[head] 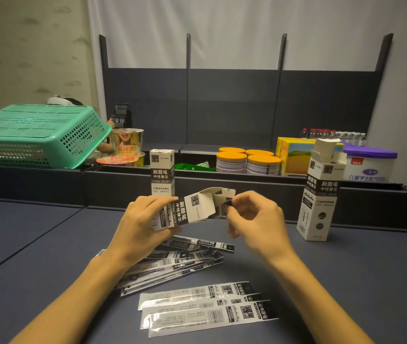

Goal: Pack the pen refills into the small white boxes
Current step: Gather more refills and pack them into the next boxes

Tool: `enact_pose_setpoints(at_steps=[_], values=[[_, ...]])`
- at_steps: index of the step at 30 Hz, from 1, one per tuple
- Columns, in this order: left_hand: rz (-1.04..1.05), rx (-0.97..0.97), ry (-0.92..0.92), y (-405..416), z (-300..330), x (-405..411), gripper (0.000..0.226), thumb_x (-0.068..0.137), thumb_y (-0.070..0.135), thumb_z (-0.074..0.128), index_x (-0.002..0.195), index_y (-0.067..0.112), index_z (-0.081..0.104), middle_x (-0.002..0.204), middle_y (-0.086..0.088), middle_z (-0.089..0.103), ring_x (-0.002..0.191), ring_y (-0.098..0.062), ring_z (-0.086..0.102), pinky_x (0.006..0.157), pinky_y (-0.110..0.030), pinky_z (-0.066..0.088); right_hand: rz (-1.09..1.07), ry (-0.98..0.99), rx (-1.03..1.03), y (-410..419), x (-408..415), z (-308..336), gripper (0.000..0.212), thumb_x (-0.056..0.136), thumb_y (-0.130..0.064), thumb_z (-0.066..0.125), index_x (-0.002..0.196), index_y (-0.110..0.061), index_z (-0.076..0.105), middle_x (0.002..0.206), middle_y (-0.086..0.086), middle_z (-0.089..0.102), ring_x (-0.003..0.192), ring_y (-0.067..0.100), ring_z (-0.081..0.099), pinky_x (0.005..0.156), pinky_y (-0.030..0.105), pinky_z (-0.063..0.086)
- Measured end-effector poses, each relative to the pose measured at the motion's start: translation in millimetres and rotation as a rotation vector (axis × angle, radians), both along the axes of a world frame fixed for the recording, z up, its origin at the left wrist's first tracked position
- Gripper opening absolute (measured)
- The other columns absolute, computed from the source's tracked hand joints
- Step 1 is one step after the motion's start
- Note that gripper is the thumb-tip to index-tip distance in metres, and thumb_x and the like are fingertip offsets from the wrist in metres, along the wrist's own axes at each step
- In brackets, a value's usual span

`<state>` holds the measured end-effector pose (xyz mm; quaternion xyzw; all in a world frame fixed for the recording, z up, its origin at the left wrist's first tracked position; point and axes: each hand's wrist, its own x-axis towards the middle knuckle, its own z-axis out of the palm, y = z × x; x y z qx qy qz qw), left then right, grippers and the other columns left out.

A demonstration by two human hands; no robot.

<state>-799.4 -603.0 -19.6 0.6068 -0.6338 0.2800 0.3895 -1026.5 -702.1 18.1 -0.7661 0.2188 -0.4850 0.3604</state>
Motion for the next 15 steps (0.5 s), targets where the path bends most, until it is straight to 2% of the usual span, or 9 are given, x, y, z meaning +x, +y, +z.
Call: enact_pose_setpoints(at_steps=[4, 7, 12, 15], values=[[-0.009, 0.015, -0.008, 0.3, -0.4, 0.5, 0.071, 0.060, 0.022, 0.089, 0.124, 0.019, 0.058, 0.117, -0.001, 0.063, 0.107, -0.017, 0.052, 0.084, -0.039, 0.046, 0.021, 0.059, -0.020, 4.0, 4.7, -6.0, 0.002, 0.088, -0.014, 0.069, 0.088, -0.015, 0.070, 0.068, 0.000, 0.069, 0.056, 0.014, 0.066, 0.055, 0.028, 0.057], [-0.002, 0.007, 0.000, -0.1, -0.3, 0.2, 0.072, 0.060, 0.023, 0.090, 0.124, 0.019, 0.057, 0.117, -0.001, 0.064, 0.106, -0.017, 0.053, 0.084, -0.038, 0.046, -0.035, 0.022, -0.056, 1.7, 3.4, -4.5, 0.005, 0.086, -0.021, 0.071, 0.090, -0.018, 0.072, 0.072, -0.005, 0.070, 0.064, 0.011, 0.066, 0.059, 0.023, 0.054], [-0.005, 0.009, 0.001, 0.4, 0.2, -0.4, 0.072, 0.060, 0.023, 0.089, 0.125, 0.019, 0.057, 0.118, -0.002, 0.063, 0.106, -0.018, 0.053, 0.085, -0.038, 0.045, -0.030, -0.028, -0.039, 1.7, 4.6, -5.6, 0.014, 0.085, -0.010, 0.070, 0.098, -0.016, 0.070, 0.076, -0.003, 0.072, 0.066, 0.014, 0.068, 0.062, 0.033, 0.059], [-0.011, 0.013, -0.008, 2.1, 0.6, -1.6, 0.071, 0.060, 0.022, 0.089, 0.124, 0.019, 0.058, 0.117, -0.002, 0.064, 0.106, -0.019, 0.054, 0.085, -0.038, 0.046, -0.022, 0.001, -0.042, 2.2, 4.2, -6.9, 0.015, 0.086, -0.007, 0.068, 0.100, -0.014, 0.069, 0.073, -0.002, 0.071, 0.063, 0.014, 0.068, 0.060, 0.032, 0.059]])
